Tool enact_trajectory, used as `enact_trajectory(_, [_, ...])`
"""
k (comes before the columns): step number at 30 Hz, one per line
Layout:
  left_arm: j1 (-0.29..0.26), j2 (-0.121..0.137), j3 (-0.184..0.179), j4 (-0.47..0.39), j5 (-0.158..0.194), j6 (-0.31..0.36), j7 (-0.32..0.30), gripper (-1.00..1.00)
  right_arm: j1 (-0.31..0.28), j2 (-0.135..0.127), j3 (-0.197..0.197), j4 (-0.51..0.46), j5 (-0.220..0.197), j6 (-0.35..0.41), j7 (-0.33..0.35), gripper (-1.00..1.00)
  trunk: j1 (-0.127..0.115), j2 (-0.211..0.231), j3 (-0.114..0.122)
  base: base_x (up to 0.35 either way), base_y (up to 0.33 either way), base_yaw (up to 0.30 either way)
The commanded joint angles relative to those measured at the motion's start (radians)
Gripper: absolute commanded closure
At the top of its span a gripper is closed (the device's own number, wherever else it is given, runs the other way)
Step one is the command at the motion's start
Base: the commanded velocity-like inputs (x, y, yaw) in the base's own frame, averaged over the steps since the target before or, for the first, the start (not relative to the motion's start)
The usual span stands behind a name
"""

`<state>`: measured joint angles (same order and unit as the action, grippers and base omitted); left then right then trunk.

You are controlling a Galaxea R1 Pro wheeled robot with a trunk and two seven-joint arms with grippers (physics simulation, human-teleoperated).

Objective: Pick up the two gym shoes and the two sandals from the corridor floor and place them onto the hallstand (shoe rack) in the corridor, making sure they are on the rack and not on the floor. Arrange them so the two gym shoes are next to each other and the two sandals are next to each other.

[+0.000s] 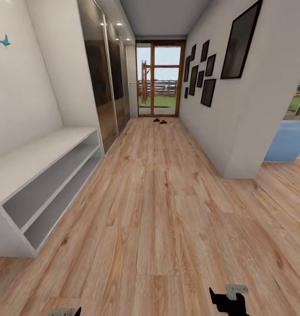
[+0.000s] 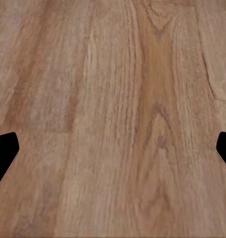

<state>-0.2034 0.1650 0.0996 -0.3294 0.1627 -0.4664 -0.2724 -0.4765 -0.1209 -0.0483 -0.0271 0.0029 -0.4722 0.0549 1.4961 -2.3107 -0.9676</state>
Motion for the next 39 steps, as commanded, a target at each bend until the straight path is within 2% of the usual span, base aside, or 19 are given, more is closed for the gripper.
enact_trajectory(1, [-0.001, 0.0, 0.004, 0.001, 0.008, 0.0, -0.01, -1.0, -0.001, 0.0, -0.005, 0.001, 0.0, -0.003, 0.006, -1.0, 0.0, 0.0, -0.001, 0.339, 0.0, 0.0])
enact_trajectory(16, [-0.001, 0.001, 0.005, 0.001, 0.008, 0.0, -0.01, -1.0, -0.001, 0.001, -0.005, 0.001, 0.0, -0.003, 0.006, -1.0, 0.0, 0.0, 0.004, 0.339, 0.0, -0.056])
enact_trajectory(39, [-0.001, 0.001, 0.005, -0.001, 0.008, 0.0, -0.01, -1.0, -0.001, 0.001, -0.005, 0.001, 0.0, -0.003, 0.008, -1.0, 0.0, 0.0, 0.004, 0.339, 0.0, -0.002])
